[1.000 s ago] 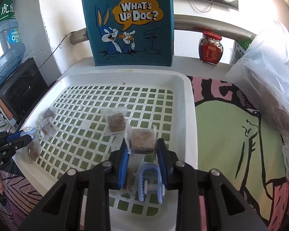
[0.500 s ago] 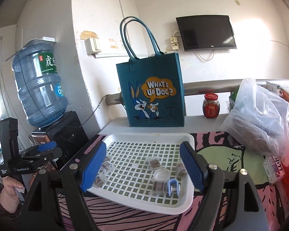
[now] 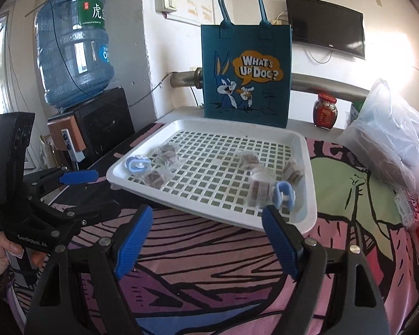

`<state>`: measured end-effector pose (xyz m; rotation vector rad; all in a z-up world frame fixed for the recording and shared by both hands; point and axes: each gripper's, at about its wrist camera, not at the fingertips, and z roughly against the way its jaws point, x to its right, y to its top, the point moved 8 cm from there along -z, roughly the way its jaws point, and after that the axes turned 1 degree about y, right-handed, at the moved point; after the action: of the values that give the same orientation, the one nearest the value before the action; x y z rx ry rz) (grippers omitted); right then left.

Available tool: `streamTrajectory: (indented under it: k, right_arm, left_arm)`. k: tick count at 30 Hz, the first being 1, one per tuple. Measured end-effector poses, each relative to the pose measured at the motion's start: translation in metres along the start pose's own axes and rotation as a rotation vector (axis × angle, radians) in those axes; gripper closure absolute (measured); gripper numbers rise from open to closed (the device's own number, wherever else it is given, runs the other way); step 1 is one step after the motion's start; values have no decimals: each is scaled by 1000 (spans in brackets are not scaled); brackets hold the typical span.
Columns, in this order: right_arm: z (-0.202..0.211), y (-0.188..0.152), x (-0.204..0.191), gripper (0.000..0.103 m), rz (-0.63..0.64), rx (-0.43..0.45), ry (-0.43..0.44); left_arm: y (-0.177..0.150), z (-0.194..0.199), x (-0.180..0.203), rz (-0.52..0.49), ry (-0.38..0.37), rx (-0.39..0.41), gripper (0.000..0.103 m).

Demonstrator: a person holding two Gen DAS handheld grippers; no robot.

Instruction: Organize objects

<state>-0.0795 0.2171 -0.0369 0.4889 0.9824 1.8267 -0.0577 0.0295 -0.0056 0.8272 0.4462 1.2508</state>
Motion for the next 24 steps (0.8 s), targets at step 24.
streamTrajectory:
  k: [24]
  right_arm:
    - [-47,-48,7,22,-32,-253,-41]
  left_arm:
    - [-39,-38,7,-69,30,-218,6]
